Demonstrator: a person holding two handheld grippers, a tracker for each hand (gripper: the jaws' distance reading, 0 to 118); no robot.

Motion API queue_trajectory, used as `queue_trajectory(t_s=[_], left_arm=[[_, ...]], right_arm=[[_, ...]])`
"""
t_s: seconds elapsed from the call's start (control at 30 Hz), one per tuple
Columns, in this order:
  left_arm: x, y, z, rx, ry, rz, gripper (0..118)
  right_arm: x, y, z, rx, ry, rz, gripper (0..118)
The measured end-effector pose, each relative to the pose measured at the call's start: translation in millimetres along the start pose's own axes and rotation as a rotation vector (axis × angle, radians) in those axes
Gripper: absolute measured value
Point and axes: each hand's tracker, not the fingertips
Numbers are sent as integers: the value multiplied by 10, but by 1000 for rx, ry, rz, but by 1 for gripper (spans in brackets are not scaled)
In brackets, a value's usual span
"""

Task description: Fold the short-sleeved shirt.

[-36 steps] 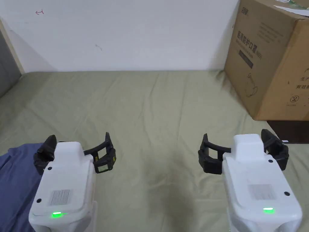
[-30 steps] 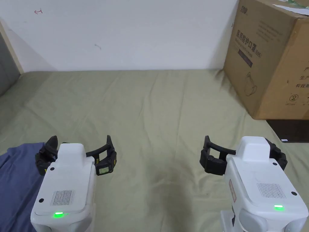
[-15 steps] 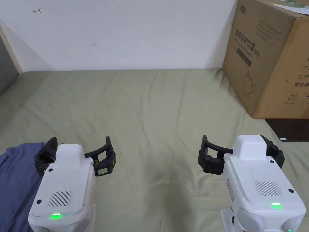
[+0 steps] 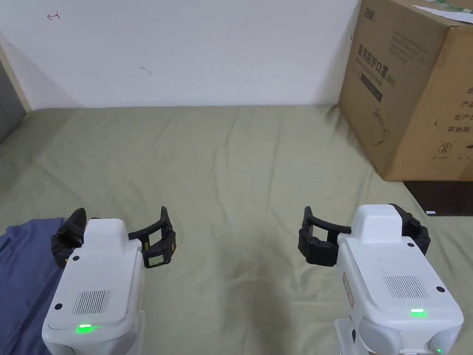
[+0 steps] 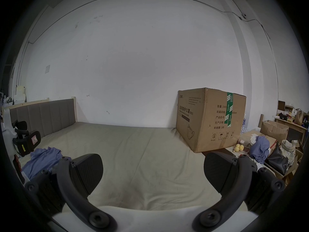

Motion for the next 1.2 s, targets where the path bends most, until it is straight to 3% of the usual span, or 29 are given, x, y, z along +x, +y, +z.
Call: queue_trajectory(t_s=[0.43,0.57,0.6,0.63,0.7,0.73,0.8,1.2], left_arm=[[14,6,9,4,-5,-14,118],[-4,17,5,-7,-11,10,117],[-19,28,9,-16,-20,25,110],[-34,42,17,-26,-38,45,96],[-28,63,34,-19,-40,55,30],[-13,71,25,-23,-32,52,7],[1,74,3,-36,-10,54,0],[-305,96,92,-40,36,56,0]], right_arm=[[19,22,7,0,3,-5,117],[21,30,14,-8,3,-8,112],[21,35,18,-14,1,-9,105],[19,36,28,-13,-1,-12,90],[6,39,46,-3,-8,-8,19],[-9,43,35,-6,-20,4,0],[-12,46,44,-5,-23,13,0],[-227,144,-59,7,59,8,0]])
